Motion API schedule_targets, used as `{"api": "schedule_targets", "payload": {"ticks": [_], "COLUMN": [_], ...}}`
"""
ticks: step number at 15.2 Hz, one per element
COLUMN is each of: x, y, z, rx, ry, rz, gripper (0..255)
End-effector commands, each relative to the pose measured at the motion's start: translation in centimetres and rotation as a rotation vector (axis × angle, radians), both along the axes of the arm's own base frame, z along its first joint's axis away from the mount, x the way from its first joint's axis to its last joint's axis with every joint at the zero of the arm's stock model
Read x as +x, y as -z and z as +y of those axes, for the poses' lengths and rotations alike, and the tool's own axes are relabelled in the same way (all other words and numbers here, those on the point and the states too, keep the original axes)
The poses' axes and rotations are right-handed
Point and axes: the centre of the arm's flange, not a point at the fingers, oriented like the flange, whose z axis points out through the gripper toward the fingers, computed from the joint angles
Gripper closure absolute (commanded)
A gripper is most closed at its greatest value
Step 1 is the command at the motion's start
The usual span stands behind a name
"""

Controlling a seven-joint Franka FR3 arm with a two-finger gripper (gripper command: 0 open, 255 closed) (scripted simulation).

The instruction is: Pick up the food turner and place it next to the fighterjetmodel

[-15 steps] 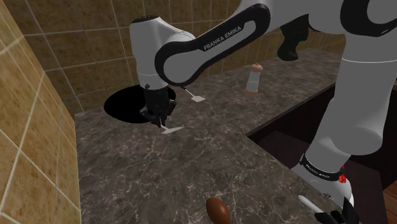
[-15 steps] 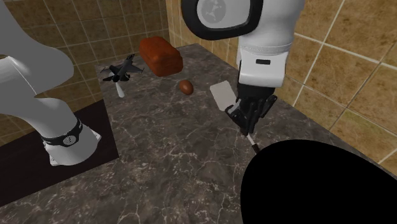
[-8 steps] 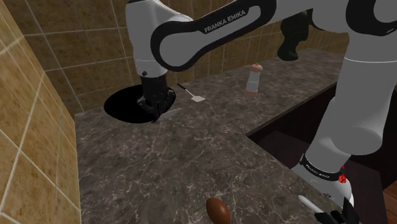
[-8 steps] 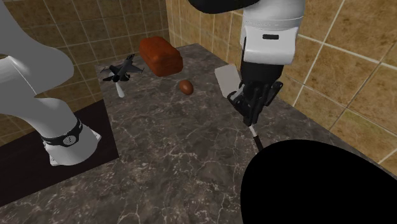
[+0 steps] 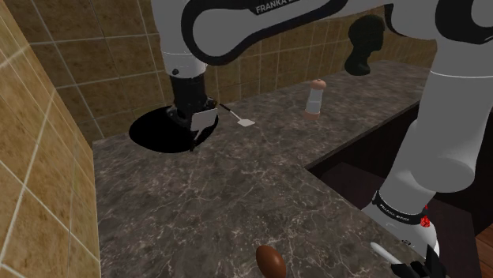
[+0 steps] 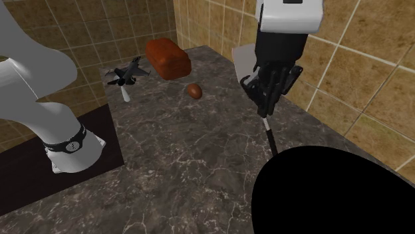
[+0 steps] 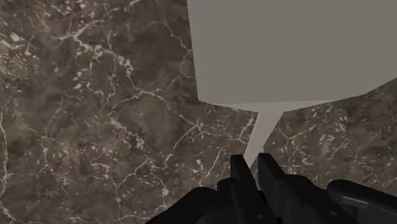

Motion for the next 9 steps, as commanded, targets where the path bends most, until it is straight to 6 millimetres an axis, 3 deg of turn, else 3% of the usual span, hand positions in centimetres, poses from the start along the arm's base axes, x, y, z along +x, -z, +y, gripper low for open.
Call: {"api": "schedule_targets", "payload": {"ticks": [1,9], "x": [0.0,-9.3], "y": [-0.6,-0.7], "z": [0.0,5.0], "rx": [0.0,0.0], "ry": [0.0,0.0], "rz": [0.0,0.0], "gripper": [255,255]}}
